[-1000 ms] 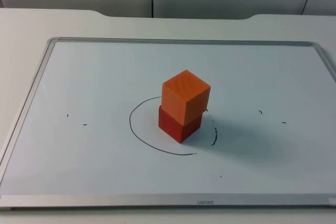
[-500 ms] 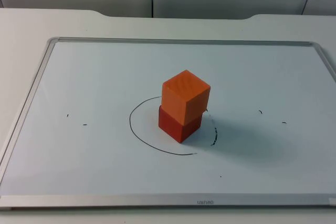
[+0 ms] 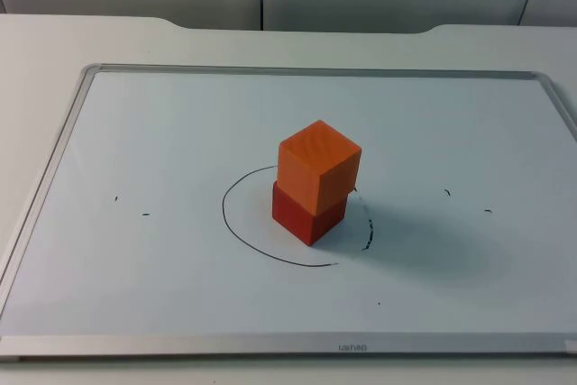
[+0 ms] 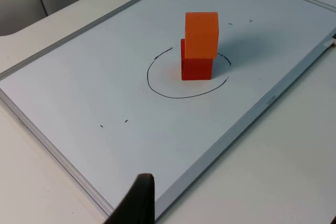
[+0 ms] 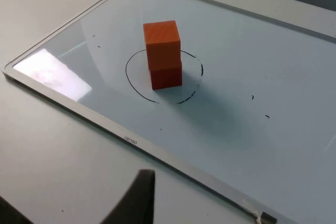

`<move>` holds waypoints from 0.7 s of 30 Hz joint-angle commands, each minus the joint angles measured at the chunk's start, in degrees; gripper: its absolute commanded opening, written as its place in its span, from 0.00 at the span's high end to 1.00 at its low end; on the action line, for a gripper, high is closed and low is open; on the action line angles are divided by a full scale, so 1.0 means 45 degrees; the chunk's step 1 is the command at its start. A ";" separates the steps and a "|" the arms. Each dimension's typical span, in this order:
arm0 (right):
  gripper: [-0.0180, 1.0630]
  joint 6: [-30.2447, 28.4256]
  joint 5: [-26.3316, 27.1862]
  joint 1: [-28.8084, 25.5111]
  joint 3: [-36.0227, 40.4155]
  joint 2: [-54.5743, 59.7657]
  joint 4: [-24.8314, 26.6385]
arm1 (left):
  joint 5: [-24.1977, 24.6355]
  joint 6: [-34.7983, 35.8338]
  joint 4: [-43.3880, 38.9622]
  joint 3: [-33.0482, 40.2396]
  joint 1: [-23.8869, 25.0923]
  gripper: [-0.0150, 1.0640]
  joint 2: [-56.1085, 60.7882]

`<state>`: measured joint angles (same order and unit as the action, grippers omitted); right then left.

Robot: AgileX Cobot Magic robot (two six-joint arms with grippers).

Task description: Pick up one cube with the left hand and another cube with the right hand. First place the cube in the right hand at the target position, then stack the cube in the left hand on top.

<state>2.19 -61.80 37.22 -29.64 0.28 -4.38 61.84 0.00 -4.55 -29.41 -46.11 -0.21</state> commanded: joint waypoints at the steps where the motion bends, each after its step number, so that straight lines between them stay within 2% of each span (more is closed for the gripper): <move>1: 0.01 -0.0001 0.0022 -0.0026 0.0094 -0.0062 0.0116 | -0.0029 0.0091 -0.0008 0.0017 -0.0120 0.01 0.0048; 6: 0.01 -0.0001 0.0022 -0.0342 0.0094 -0.0062 0.0117 | -0.0029 0.0091 -0.0031 0.0017 -0.0120 0.01 0.0048; 10: 0.01 0.0020 0.0022 -0.1622 0.0094 -0.0062 0.0138 | -0.0029 0.0091 -0.0031 0.0017 -0.0120 0.01 0.0048; 11: 0.01 0.0020 0.0022 -0.1622 0.0094 -0.0062 0.0138 | -0.0029 0.0091 -0.0031 0.0017 -0.0120 0.01 0.0048; 20: 0.01 0.0051 0.0022 -0.4651 0.0094 -0.0062 0.0138 | -0.0029 0.0091 -0.0031 0.0017 -0.0120 0.01 0.0048; 21: 0.01 0.0051 0.0022 -0.4651 0.0094 -0.0062 0.0138 | -0.0029 0.0091 -0.0031 0.0017 -0.0120 0.01 0.0048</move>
<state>2.39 -61.83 18.06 -29.64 0.28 -4.16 61.84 0.00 -4.55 -29.41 -46.11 -0.21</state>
